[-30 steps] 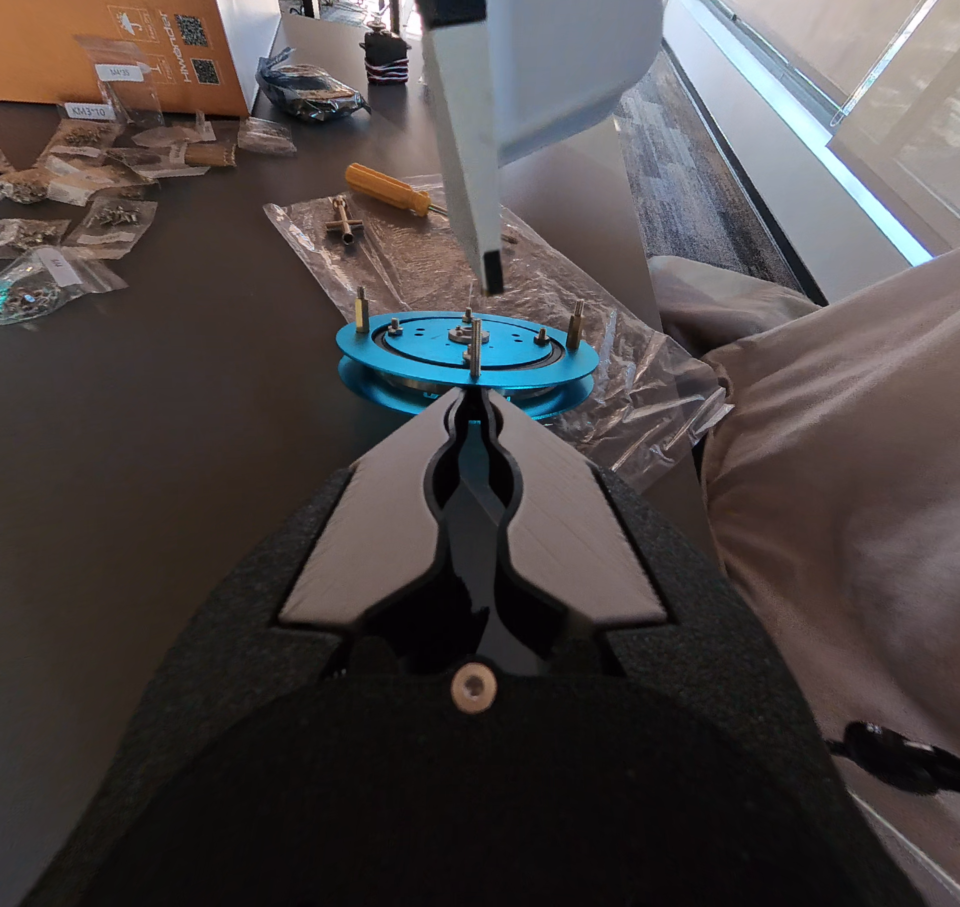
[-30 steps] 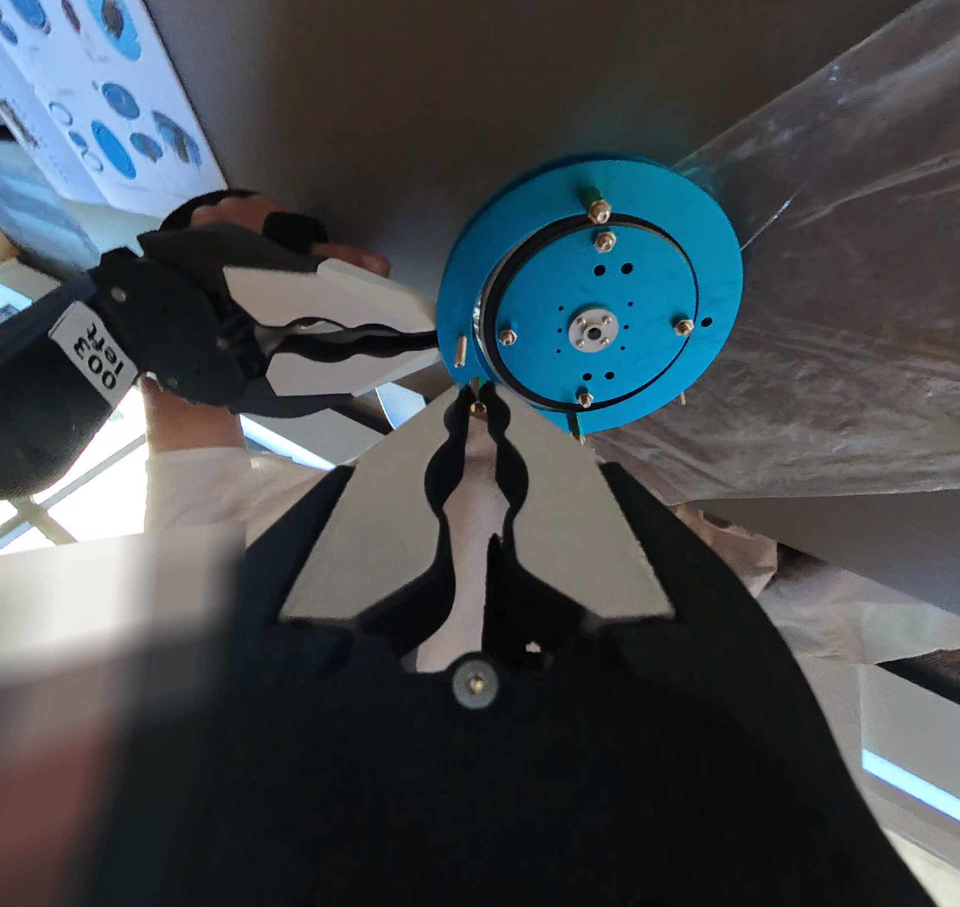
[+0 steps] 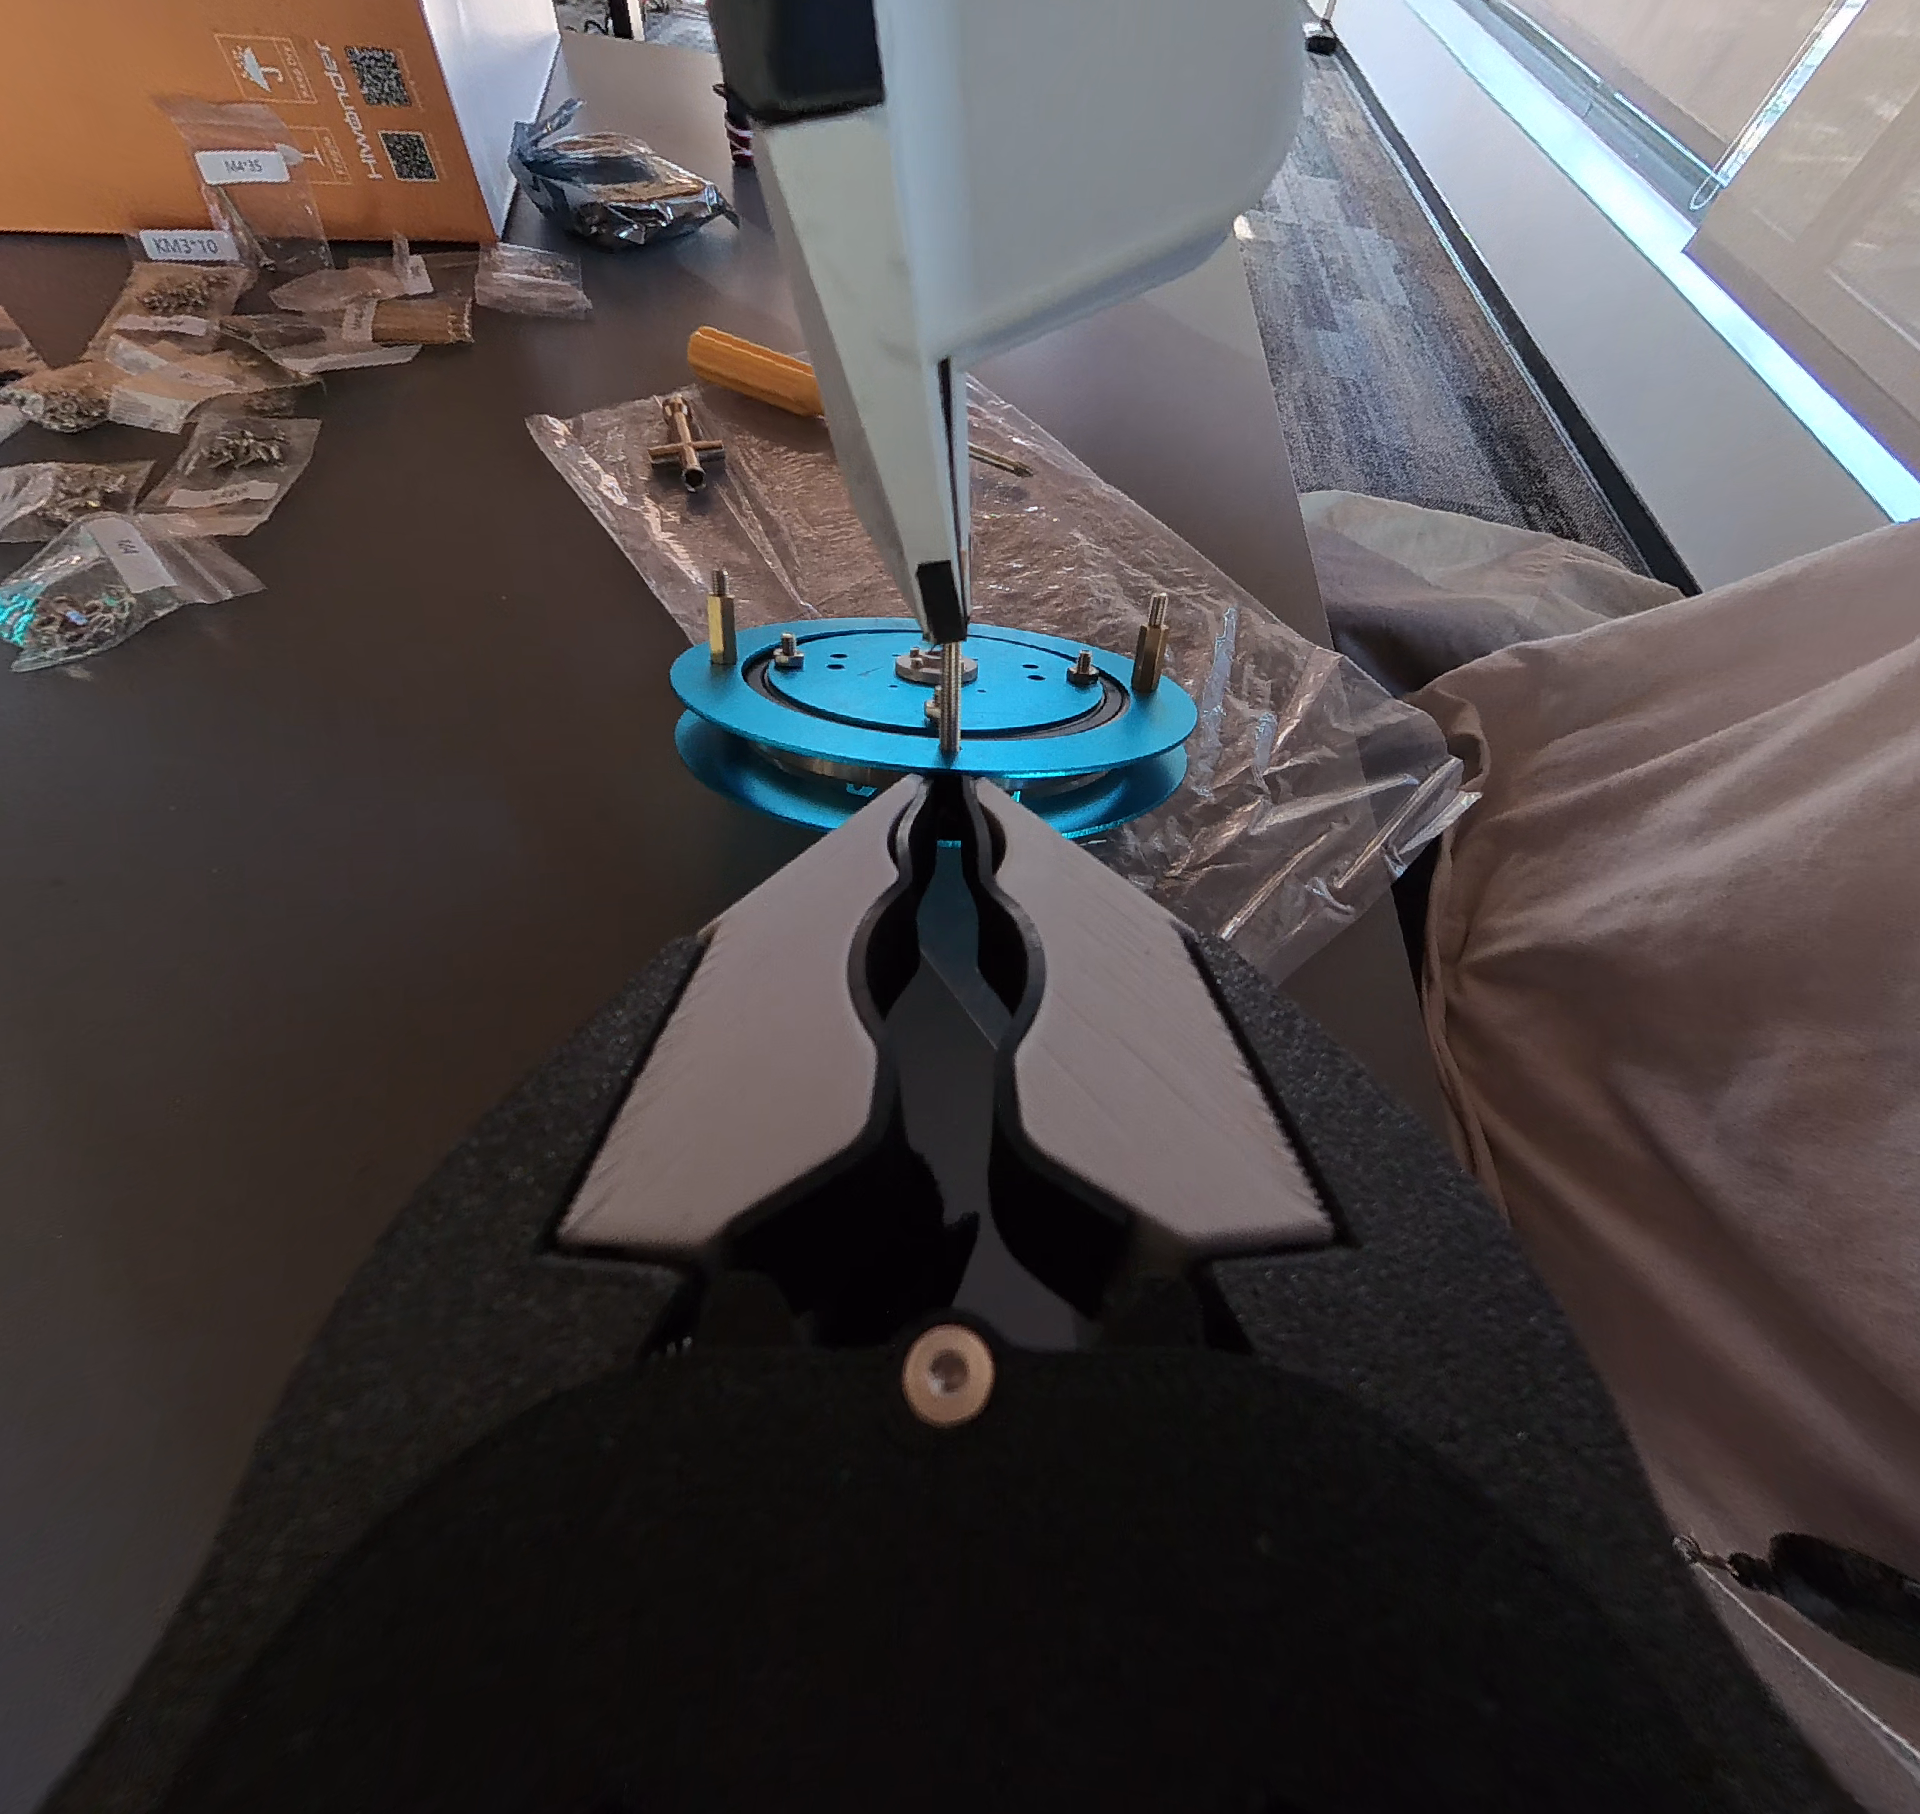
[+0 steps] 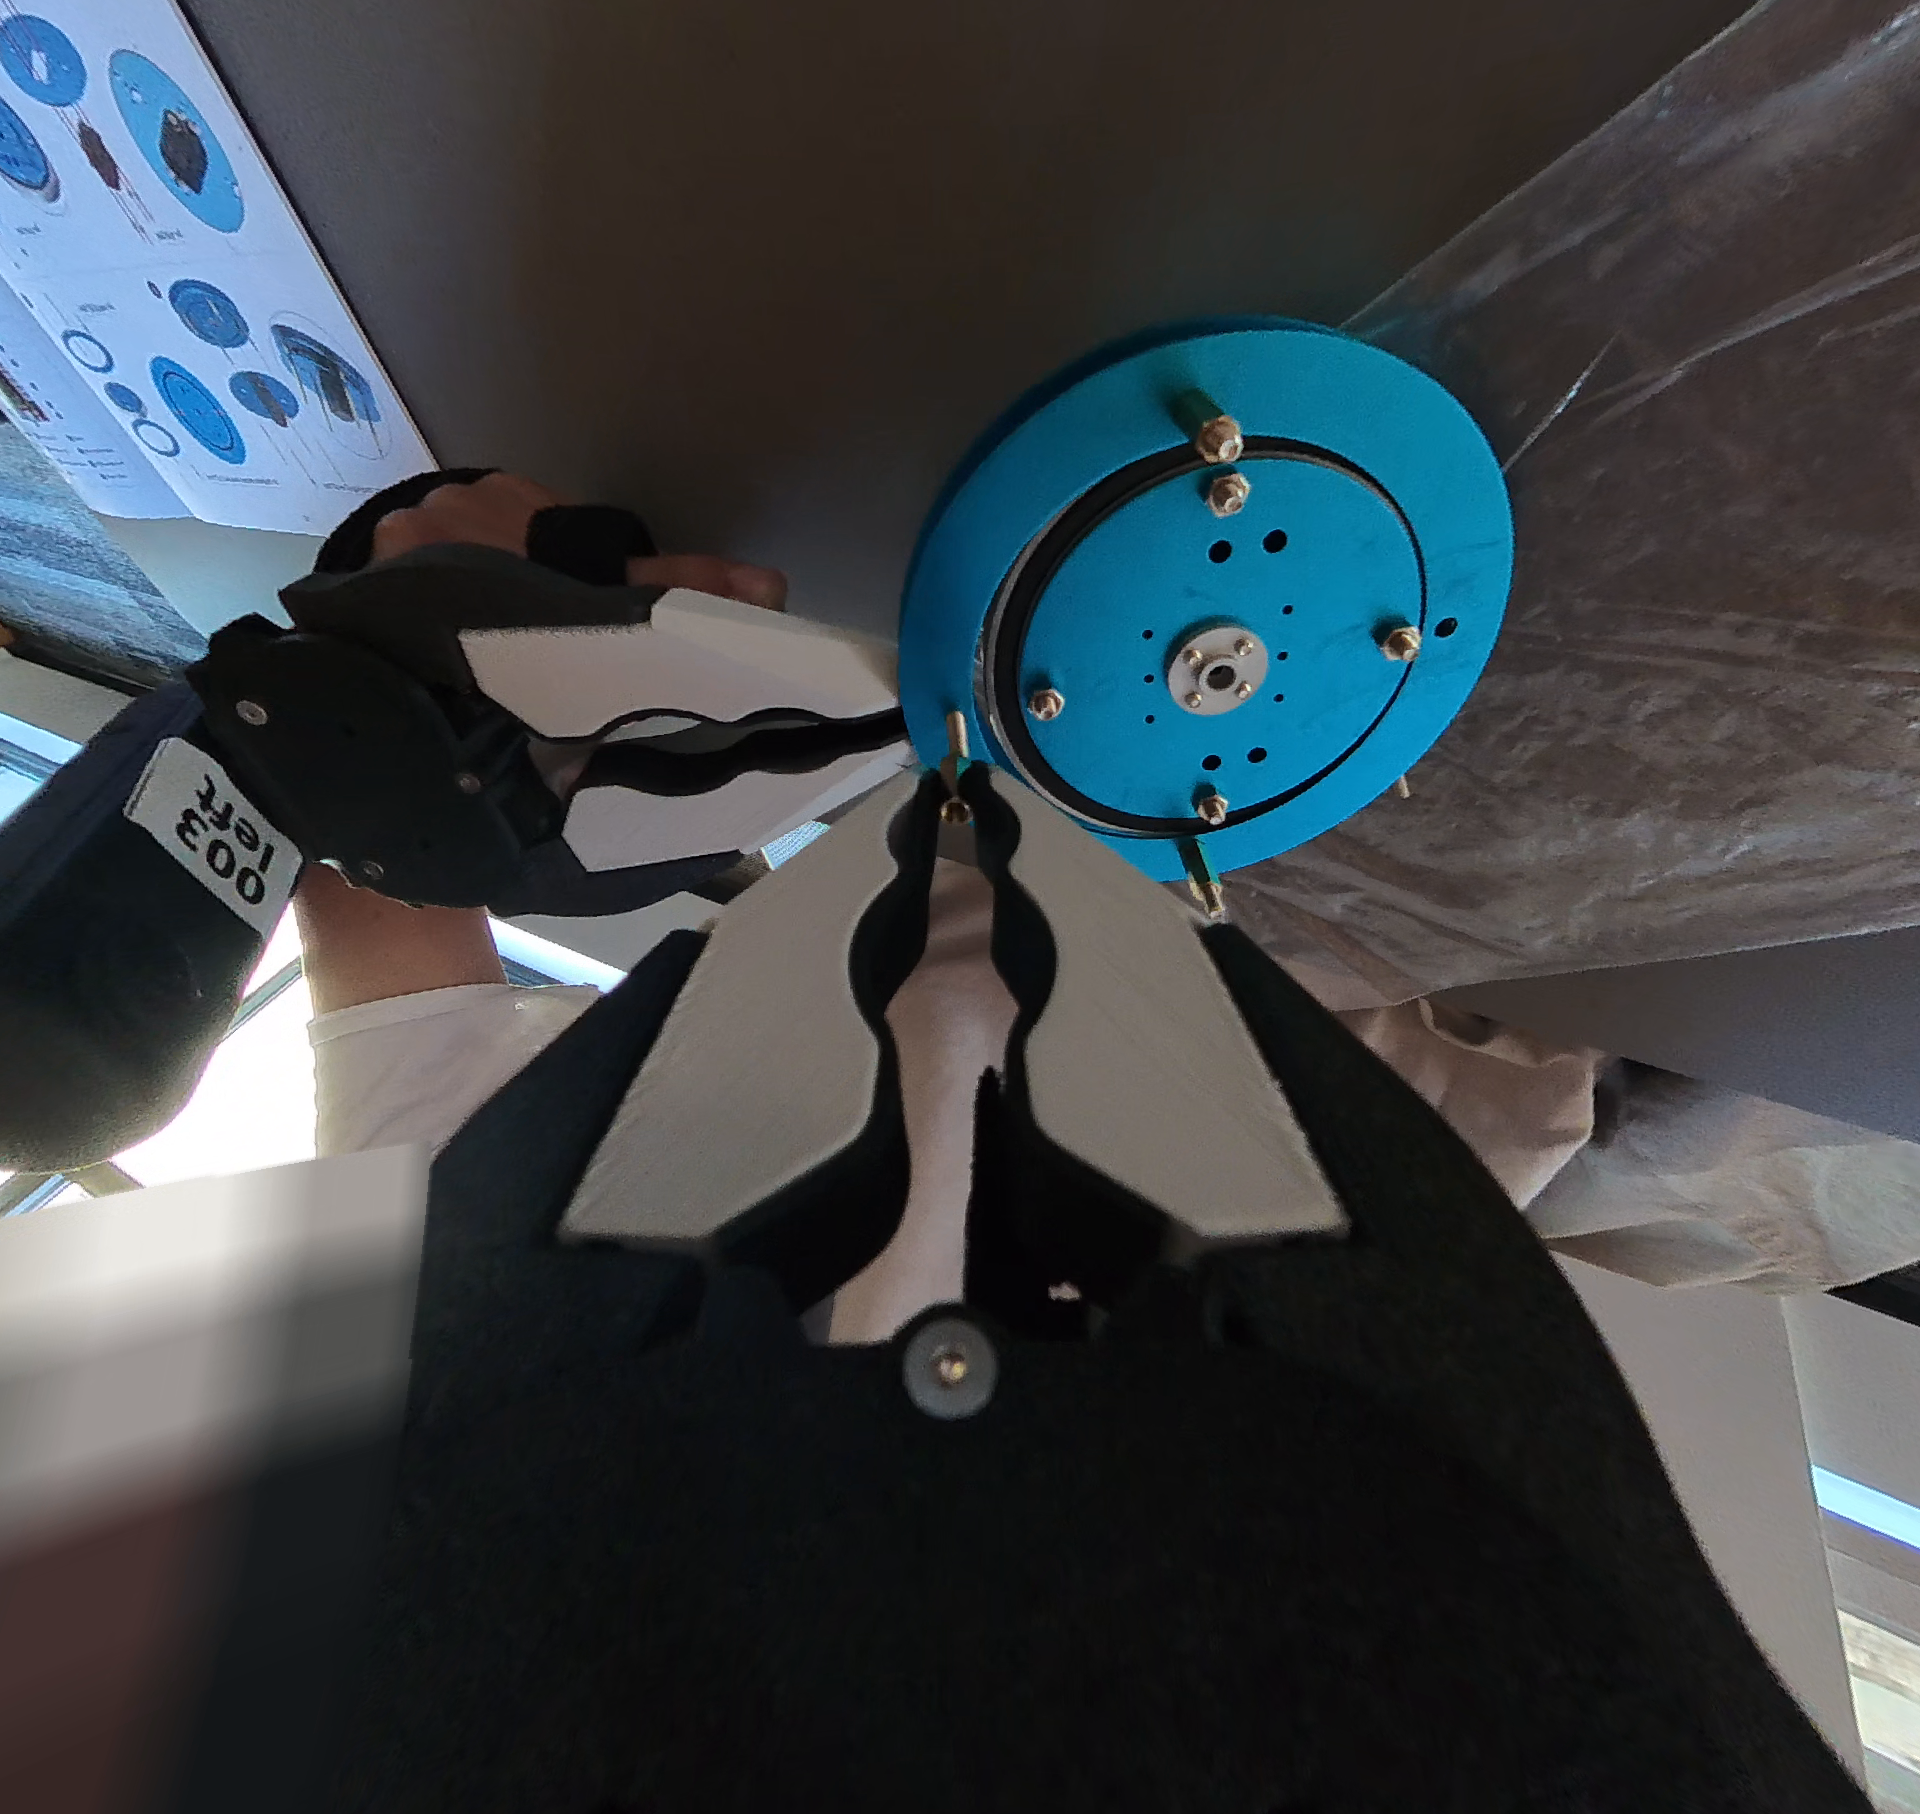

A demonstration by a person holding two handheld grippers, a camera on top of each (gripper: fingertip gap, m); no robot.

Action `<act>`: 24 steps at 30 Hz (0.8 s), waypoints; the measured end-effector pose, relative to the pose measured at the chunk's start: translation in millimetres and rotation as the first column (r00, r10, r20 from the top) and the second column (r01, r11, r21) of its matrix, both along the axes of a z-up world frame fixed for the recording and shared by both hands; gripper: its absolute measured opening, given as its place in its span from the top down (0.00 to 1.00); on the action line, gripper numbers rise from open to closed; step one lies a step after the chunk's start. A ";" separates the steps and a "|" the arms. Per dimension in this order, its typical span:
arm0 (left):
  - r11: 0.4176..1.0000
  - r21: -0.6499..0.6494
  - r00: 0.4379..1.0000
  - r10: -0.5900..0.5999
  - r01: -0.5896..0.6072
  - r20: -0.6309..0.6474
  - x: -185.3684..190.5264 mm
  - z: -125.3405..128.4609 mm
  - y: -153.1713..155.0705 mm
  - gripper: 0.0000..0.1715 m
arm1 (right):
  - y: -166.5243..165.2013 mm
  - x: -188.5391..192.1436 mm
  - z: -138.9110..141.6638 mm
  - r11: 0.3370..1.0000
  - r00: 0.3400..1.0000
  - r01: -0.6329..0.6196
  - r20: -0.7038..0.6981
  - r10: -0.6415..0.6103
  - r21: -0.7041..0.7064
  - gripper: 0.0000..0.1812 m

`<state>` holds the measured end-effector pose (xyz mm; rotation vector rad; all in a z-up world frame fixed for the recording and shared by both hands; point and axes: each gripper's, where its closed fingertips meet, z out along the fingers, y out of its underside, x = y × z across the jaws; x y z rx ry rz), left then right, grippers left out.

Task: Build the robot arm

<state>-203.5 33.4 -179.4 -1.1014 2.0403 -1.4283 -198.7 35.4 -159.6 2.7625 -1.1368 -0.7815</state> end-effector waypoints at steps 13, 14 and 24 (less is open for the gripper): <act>1.000 0.006 1.000 -0.005 0.005 -0.003 -1.4 -0.7 -0.5 0.99 | -1.7 -2.2 -2.1 1.000 1.000 0.011 -0.017 -0.011 -0.007 0.97; 1.000 0.006 1.000 -0.005 0.005 -0.004 -1.4 -0.8 -0.5 0.99 | -1.7 -2.0 -2.3 1.000 1.000 0.004 -0.018 -0.004 -0.006 0.97; 1.000 -0.021 1.000 0.012 -0.012 -0.025 1.2 -1.4 3.8 0.99 | 4.4 1.6 -3.7 0.915 0.922 -0.383 0.117 0.370 0.124 0.97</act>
